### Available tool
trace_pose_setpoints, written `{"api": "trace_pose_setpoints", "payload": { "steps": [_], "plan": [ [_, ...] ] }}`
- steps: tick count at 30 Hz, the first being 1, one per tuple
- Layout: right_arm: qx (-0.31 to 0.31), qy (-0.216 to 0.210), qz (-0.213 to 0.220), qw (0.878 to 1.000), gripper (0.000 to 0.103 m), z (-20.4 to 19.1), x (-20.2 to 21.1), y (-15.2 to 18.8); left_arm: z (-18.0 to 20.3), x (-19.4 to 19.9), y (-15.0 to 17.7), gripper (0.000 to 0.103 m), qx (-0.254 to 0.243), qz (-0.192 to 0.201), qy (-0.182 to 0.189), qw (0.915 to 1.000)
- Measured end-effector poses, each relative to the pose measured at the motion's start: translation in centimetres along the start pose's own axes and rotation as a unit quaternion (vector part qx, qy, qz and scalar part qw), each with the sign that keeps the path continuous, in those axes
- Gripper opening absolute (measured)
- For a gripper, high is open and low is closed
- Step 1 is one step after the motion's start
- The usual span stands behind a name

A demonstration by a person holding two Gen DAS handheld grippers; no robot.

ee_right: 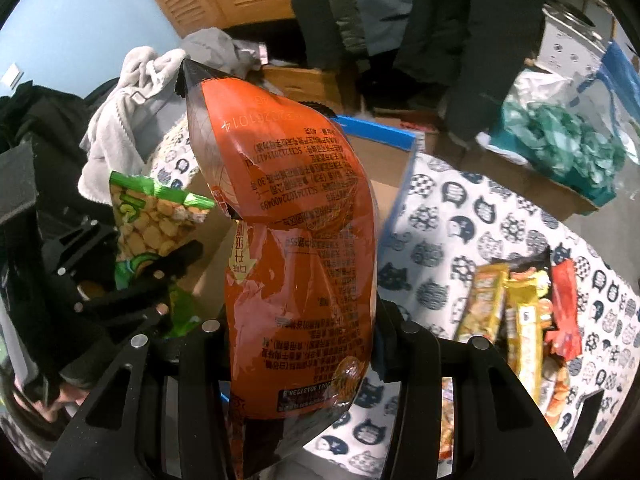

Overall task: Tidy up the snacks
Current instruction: 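Lift both bags and drop them into the cardboard box, opening both tools, then move both tools back to the snack pile and reach into it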

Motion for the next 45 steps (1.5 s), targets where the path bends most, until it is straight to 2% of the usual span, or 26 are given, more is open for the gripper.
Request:
{"api": "trace_pose_setpoints", "payload": {
  "steps": [4,6,8,11,13,17,20,27,29,38,45],
  "plan": [
    [0.004,-0.003,-0.009,1.000,0.045,-0.9,-1.2,-0.3,-0.3,-0.4,0.2,0.043,-0.002,-0.009,-0.012,0.9999],
    [0.008,-0.003,-0.013,1.000,0.045,-1.1,-1.6,-0.3,-0.6,-0.5,0.2,0.051,0.000,-0.013,-0.018,0.9997],
    [0.011,-0.002,-0.016,1.000,0.045,-1.3,-2.0,-0.4,-1.0,-0.3,0.1,0.066,0.005,-0.008,-0.025,0.9996],
    [0.012,-0.003,-0.018,1.000,0.046,-1.5,-2.3,-0.5,-1.6,0.4,-0.1,0.076,0.012,0.004,-0.031,0.9994],
    [0.012,-0.009,-0.019,1.000,0.049,-1.7,-2.4,-0.6,-1.9,0.9,-0.3,0.079,0.015,0.013,-0.031,0.9993],
    [0.012,-0.002,-0.015,1.000,0.057,-1.7,-2.4,-0.5,-2.2,1.6,-0.7,0.080,0.019,0.023,-0.029,0.9991],
    [0.014,-0.008,-0.011,1.000,0.059,-1.8,-1.9,-0.5,-2.3,1.9,-0.9,0.080,0.022,0.027,-0.025,0.9991],
    [0.024,0.012,0.008,1.000,0.063,-1.1,0.1,0.4,-0.9,2.4,-1.2,0.080,0.007,0.031,-0.018,0.9993],
    [0.026,0.020,0.012,0.999,0.068,-0.7,0.5,0.7,-0.3,2.5,-1.2,0.080,0.002,0.032,-0.014,0.9994],
    [0.028,0.048,0.022,0.998,0.071,2.6,2.9,3.3,3.5,2.3,-1.3,0.080,-0.023,0.018,0.020,0.9994],
    [0.008,0.059,0.028,0.998,0.074,6.6,5.0,6.0,7.0,2.5,-1.6,0.080,-0.051,0.016,0.026,0.9982]
  ]
}}
Point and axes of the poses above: each gripper's, at about its wrist camera, not at the fingertips, and x roughly against the way its jaws point, z to its right, y to its underside, the point moved 4 cm from there along -x, roughly the way its jaws point, and after that the axes turned 2 degrees about -y, right-handed, at the moved point
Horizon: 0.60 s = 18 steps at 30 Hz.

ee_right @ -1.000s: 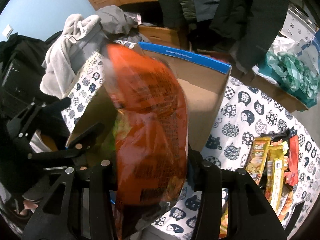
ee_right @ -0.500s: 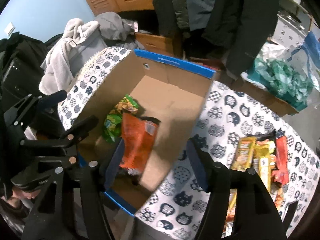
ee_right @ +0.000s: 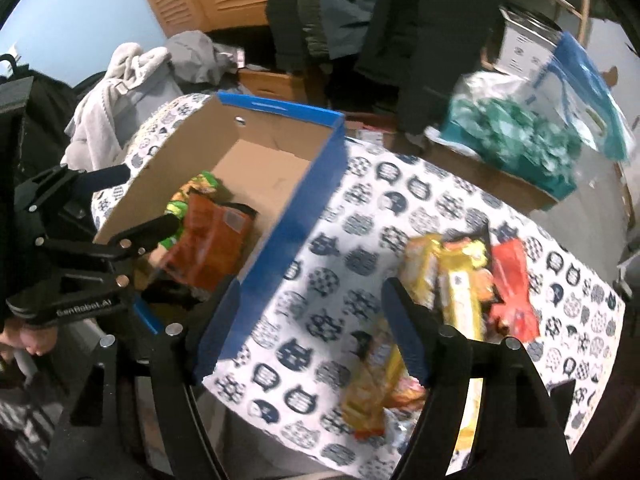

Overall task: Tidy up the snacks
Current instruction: 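Move both tools back to the snack pile and reach into it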

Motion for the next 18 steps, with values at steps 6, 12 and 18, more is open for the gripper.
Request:
{"api": "trace_pose_setpoints", "payload": {
  "steps": [6,12,18],
  "plan": [
    [-0.031,0.011,0.005,0.999,0.074,4.3,1.5,2.1,2.9,-0.1,-0.7,0.080,-0.010,-0.011,0.024,0.9996],
    [-0.059,0.027,0.006,0.998,0.074,8.6,2.8,4.3,5.8,-0.8,-1.2,0.080,-0.016,-0.026,0.042,0.9986],
    [-0.087,0.037,0.007,0.996,0.074,12.2,3.8,6.3,8.7,-1.4,-1.5,0.080,-0.035,-0.038,0.044,0.9977]
  ]
}}
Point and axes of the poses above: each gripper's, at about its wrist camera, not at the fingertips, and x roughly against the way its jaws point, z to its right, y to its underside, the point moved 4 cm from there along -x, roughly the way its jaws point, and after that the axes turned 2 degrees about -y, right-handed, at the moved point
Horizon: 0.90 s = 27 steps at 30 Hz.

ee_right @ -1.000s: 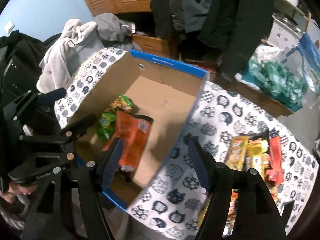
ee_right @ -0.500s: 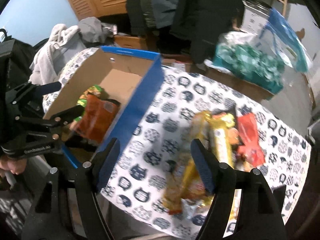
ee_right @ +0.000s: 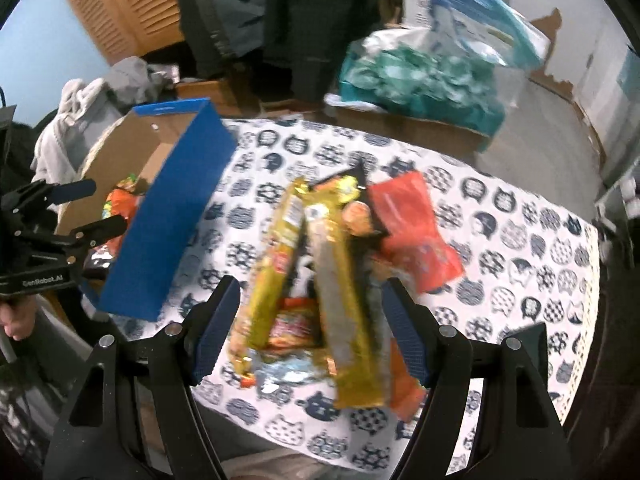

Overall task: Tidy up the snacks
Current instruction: 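Move both tools back to the snack pile and reach into it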

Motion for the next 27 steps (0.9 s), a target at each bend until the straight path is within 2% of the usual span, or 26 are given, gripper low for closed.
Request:
{"api": "trace_pose_setpoints", "payload": {
  "steps": [7,13,27],
  "plan": [
    [-0.025,0.013,-0.004,1.000,0.074,3.8,-0.1,1.4,3.1,-1.5,-0.4,0.080,-0.021,-0.013,0.004,0.9997],
    [-0.041,0.013,-0.020,0.999,0.074,5.9,-1.5,2.8,5.7,-4.0,-0.6,0.080,-0.025,-0.045,0.023,0.9984],
    [-0.084,-0.012,-0.051,0.995,0.074,9.5,-4.8,4.5,9.1,-9.6,-1.5,0.080,0.009,-0.103,0.061,0.9928]
  ]
}}
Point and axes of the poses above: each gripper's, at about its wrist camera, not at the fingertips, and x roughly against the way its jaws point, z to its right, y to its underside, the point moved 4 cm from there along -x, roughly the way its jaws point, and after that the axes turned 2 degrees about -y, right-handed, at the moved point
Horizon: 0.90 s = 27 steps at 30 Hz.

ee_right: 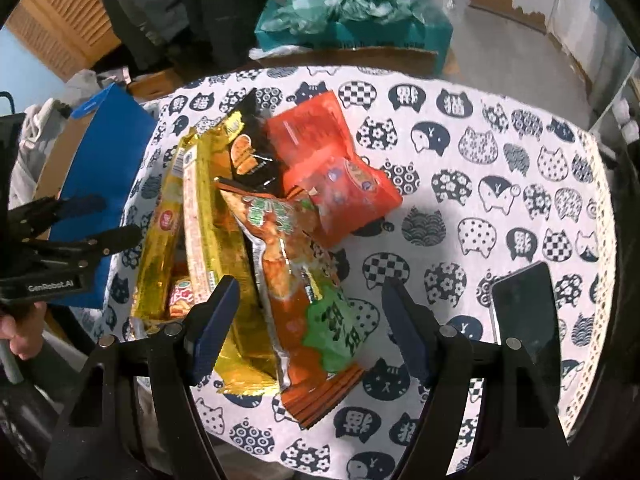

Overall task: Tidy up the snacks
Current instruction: 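Move both tools back to the snack pile and reach into it, then grasp a long yellow bar with the left tool while the right grasps a green-orange bag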

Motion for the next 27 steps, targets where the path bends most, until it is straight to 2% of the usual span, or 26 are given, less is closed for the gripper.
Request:
{"api": "trace_pose_setpoints", "payload": {
  "steps": [5,10,12,14,15,17,24,25,26,27],
  "plan": [
    [-0.006,-0.018,-0.012,1.000,0.074,0.2,-1.6,0.3,0.1,-2.2,-0.3,0.080,0.003,-0.018,-0.008,0.9998],
    [0.001,-0.013,-0.028,1.000,0.074,0.0,-3.5,0.5,0.3,-3.7,0.2,0.080,-0.010,-0.029,-0.010,0.9995],
    [0.002,-0.009,-0.032,0.999,0.074,0.2,-4.0,0.4,0.3,-3.9,0.5,0.076,-0.023,-0.030,-0.012,0.9992],
    [-0.002,-0.010,-0.035,0.999,0.074,0.5,-4.3,0.3,0.3,-4.1,1.0,0.057,-0.035,-0.034,-0.016,0.9987],
    [-0.004,-0.012,-0.037,0.999,0.074,0.6,-4.5,0.3,0.1,-4.3,1.3,0.052,-0.044,-0.043,-0.028,0.9977],
    [-0.006,-0.013,-0.041,0.999,0.074,0.6,-4.9,0.3,-0.1,-4.7,1.8,0.050,-0.057,-0.048,-0.045,0.9962],
    [0.007,0.000,-0.057,0.998,0.073,0.2,-6.7,0.3,0.1,-4.9,1.5,0.050,-0.075,-0.027,-0.055,0.9954],
    [0.006,-0.003,-0.056,0.998,0.066,0.2,-6.8,0.2,0.2,-4.9,1.3,0.046,-0.078,-0.024,-0.058,0.9949],
    [0.007,-0.006,-0.057,0.998,0.051,0.1,-6.9,0.2,0.4,-4.9,1.4,0.043,-0.080,-0.023,-0.056,0.9950],
    [0.009,0.002,-0.060,0.998,0.047,0.1,-6.9,0.3,0.4,-4.9,1.5,0.043,-0.081,-0.022,-0.056,0.9949]
  ]
}}
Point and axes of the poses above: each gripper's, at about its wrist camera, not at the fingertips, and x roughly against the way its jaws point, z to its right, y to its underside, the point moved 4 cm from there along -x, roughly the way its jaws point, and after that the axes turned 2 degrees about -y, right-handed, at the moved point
